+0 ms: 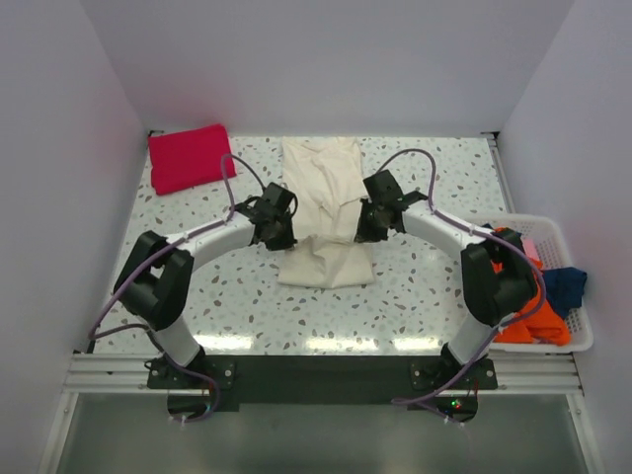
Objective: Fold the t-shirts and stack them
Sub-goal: Fold the tshirt
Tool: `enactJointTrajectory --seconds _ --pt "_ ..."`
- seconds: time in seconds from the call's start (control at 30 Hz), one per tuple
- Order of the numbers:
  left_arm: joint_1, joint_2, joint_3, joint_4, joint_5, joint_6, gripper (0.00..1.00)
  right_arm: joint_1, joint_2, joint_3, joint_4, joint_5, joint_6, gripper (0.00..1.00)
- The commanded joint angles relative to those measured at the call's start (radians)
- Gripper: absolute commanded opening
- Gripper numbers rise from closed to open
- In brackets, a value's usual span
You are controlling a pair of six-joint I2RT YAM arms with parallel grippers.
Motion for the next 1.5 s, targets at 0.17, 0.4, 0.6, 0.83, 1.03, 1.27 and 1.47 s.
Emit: enactJointTrajectory --seconds 0.17,0.4,0.6,0.83,1.03,1.27,1.47 --pt "0.066 0.119 0.14 0.081 0.01 0.029 0.0 -0.076 0.118 0.154 0.081 -0.034 -0.023 0.0" --pt "0.106 0.154 0.196 0.086 0.031 0.036 0.0 -0.111 0.18 0.217 0.093 -0.064 -0.009 0.0" --pt "0.134 0.186 0.235 0.098 0.066 0.048 0.0 -0.148 0.2 0.234 0.108 -0.086 0.0 0.0" --pt "0.152 0.246 0.281 0.103 0.083 0.056 0.0 -0.166 0.252 0.268 0.108 -0.098 0.005 0.0" --pt "0.177 0.266 0.29 0.134 0.112 0.061 0.0 -0.183 0.283 0.274 0.121 -0.11 0.011 0.0" --pt "0.21 0.261 0.285 0.178 0.16 0.079 0.19 -0.209 0.284 0.26 0.139 -0.121 0.019 0.0" --pt "0.24 0.232 0.278 0.221 0.197 0.102 0.5 -0.218 0.281 0.271 0.142 -0.136 0.016 0.24"
